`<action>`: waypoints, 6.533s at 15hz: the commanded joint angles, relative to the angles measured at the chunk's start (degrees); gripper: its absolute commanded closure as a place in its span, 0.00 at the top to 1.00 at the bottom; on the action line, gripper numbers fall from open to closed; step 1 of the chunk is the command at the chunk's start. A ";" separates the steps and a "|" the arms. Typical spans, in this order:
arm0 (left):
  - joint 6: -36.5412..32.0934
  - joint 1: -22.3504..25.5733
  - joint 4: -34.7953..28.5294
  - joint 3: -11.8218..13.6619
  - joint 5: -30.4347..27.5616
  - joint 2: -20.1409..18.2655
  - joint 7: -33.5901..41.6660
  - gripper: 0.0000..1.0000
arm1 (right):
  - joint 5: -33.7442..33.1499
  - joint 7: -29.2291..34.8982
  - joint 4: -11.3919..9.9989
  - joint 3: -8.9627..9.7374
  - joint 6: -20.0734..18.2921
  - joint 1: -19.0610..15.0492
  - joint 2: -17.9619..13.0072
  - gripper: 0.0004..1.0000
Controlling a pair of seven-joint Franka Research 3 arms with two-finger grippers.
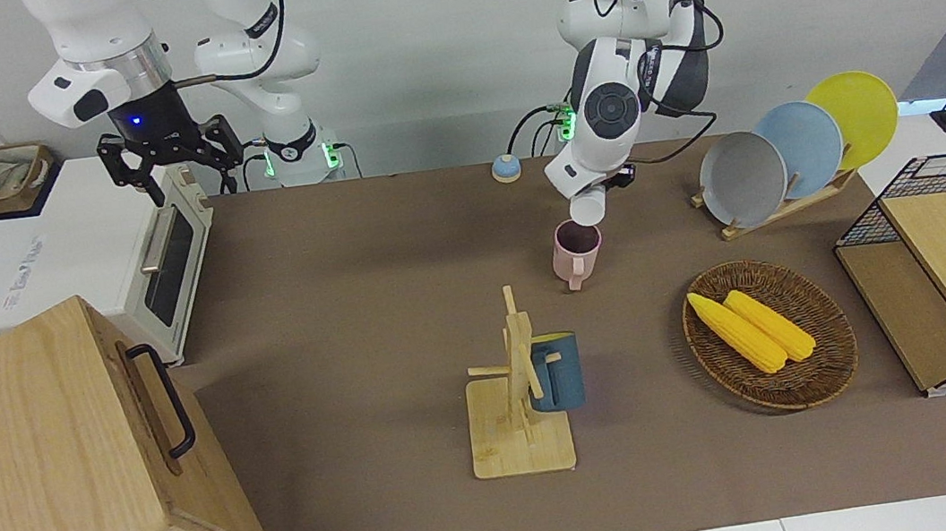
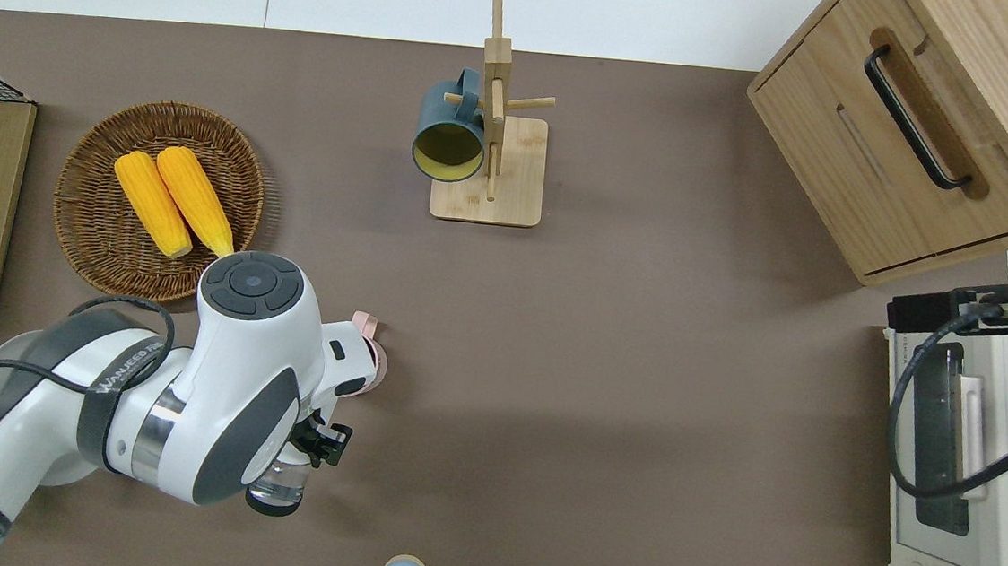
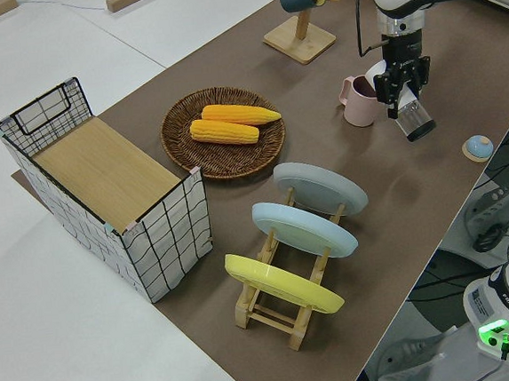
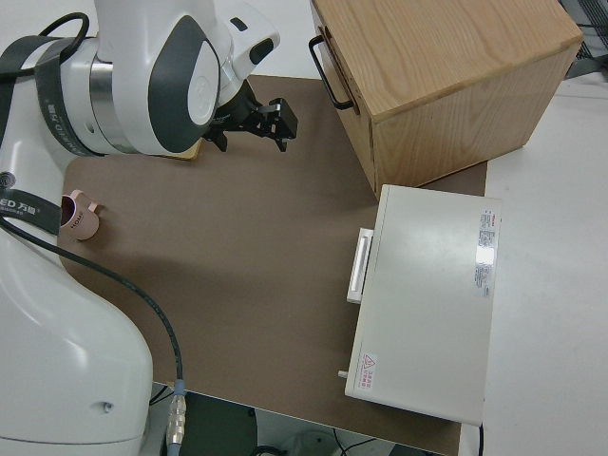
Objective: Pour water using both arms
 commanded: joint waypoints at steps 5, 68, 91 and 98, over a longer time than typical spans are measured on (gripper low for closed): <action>-2.20 -0.72 1.62 -0.55 1.52 -0.24 -2.78 0.00 | 0.88 -1.22 0.55 -0.12 -0.18 -0.02 0.29 0.99; 51.50 29.77 12.06 0.33 11.01 -2.54 -11.83 0.00 | 0.88 -1.22 0.55 -0.12 -0.18 -0.02 0.29 0.99; 51.86 39.26 28.60 12.02 -32.56 13.03 48.70 0.00 | 0.88 -1.22 0.55 -0.03 -0.18 -0.02 0.29 0.99; 52.38 41.11 28.60 11.93 -42.92 16.72 61.18 0.00 | 0.88 -1.22 0.55 -0.03 -0.18 -0.02 0.29 0.99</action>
